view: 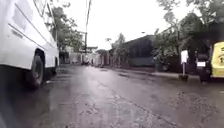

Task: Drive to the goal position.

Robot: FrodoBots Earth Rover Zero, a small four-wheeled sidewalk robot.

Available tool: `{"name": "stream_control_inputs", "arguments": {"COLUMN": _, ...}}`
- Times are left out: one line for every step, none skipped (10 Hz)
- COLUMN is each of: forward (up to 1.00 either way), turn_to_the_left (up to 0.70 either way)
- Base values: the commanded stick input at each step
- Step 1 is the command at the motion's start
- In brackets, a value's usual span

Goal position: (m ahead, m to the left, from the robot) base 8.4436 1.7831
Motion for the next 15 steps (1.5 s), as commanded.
{"name": "stream_control_inputs", "arguments": {"forward": 1.0, "turn_to_the_left": 0.08}}
{"name": "stream_control_inputs", "arguments": {"forward": 1.0, "turn_to_the_left": 0.16}}
{"name": "stream_control_inputs", "arguments": {"forward": 1.0, "turn_to_the_left": 0.12}}
{"name": "stream_control_inputs", "arguments": {"forward": 1.0, "turn_to_the_left": 0.13}}
{"name": "stream_control_inputs", "arguments": {"forward": 1.0, "turn_to_the_left": 0.19}}
{"name": "stream_control_inputs", "arguments": {"forward": 1.0, "turn_to_the_left": 0.0}}
{"name": "stream_control_inputs", "arguments": {"forward": 1.0, "turn_to_the_left": 0.0}}
{"name": "stream_control_inputs", "arguments": {"forward": 1.0, "turn_to_the_left": 0.0}}
{"name": "stream_control_inputs", "arguments": {"forward": 1.0, "turn_to_the_left": 0.0}}
{"name": "stream_control_inputs", "arguments": {"forward": 1.0, "turn_to_the_left": 0.0}}
{"name": "stream_control_inputs", "arguments": {"forward": 1.0, "turn_to_the_left": 0.0}}
{"name": "stream_control_inputs", "arguments": {"forward": 1.0, "turn_to_the_left": 0.1}}
{"name": "stream_control_inputs", "arguments": {"forward": 1.0, "turn_to_the_left": 0.23}}
{"name": "stream_control_inputs", "arguments": {"forward": 1.0, "turn_to_the_left": 0.09}}
{"name": "stream_control_inputs", "arguments": {"forward": 1.0, "turn_to_the_left": 0.27}}
